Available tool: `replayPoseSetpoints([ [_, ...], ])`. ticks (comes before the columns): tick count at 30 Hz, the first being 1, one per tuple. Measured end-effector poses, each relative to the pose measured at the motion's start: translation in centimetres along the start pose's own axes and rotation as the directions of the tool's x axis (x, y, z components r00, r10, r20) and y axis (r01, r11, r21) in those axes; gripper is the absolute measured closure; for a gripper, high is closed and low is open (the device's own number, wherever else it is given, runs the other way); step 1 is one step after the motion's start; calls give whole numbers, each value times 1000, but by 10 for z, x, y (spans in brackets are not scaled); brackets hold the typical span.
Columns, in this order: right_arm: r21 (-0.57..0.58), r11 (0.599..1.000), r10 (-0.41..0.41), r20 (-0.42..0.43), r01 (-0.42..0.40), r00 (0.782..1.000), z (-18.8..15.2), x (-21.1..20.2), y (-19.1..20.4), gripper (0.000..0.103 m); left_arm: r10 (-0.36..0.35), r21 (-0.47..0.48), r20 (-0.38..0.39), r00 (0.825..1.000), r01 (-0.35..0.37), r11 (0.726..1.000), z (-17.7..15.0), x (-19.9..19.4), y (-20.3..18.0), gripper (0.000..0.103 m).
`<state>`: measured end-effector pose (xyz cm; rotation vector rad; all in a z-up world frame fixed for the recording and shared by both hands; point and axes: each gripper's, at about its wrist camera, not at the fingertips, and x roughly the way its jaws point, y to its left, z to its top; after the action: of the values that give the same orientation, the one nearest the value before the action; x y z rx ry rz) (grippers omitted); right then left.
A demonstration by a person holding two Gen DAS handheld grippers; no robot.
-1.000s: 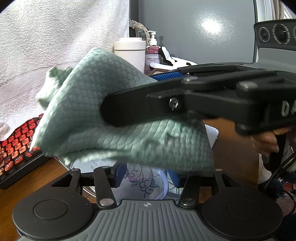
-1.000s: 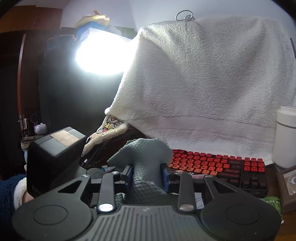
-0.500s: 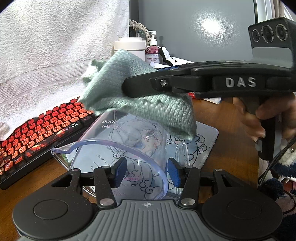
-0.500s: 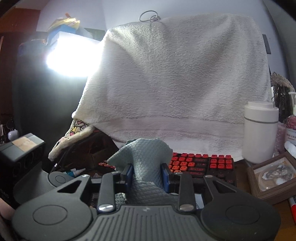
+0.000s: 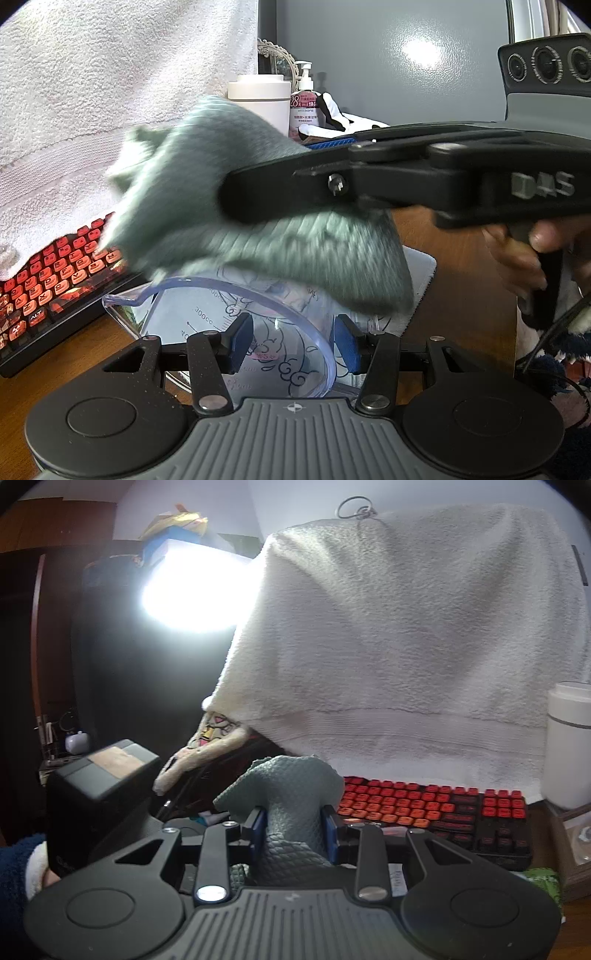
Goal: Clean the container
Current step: 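Press the cloth onto the jug's rim and wipe with the right tool, then tilt the right tool and push the cloth down the jug's outer wall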
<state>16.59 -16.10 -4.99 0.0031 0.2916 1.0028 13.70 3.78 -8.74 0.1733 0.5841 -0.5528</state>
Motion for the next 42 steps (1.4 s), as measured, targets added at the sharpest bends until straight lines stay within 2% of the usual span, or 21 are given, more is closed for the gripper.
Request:
replayPoseSetpoints([
  [5,20,996,-89,2,89,996,1,-5,-19,72,0,0,0,1000,0,1000,0,0,0,54],
  [12,45,991,-124,2,124,992,1,-5,-24,72,-1,-1,0,1000,1,1000,1,1,-2,54],
  [16,51,996,-67,3,67,998,1,-2,-13,72,0,-1,0,1000,0,1000,1,1,-2,54],
  [22,-4,1000,20,-6,-20,1000,2,4,10,72,0,-1,0,1000,0,1000,0,0,-3,54],
  [27,-22,999,27,-12,-28,1000,5,6,9,72,0,-1,0,1000,0,1000,0,0,-3,54],
  [35,-20,992,-123,-6,123,992,7,2,-17,72,0,0,0,1000,0,1000,0,-1,-4,54],
  [42,-52,985,-164,-21,163,986,11,6,-17,72,-3,-5,0,1000,3,1000,0,1,2,54],
])
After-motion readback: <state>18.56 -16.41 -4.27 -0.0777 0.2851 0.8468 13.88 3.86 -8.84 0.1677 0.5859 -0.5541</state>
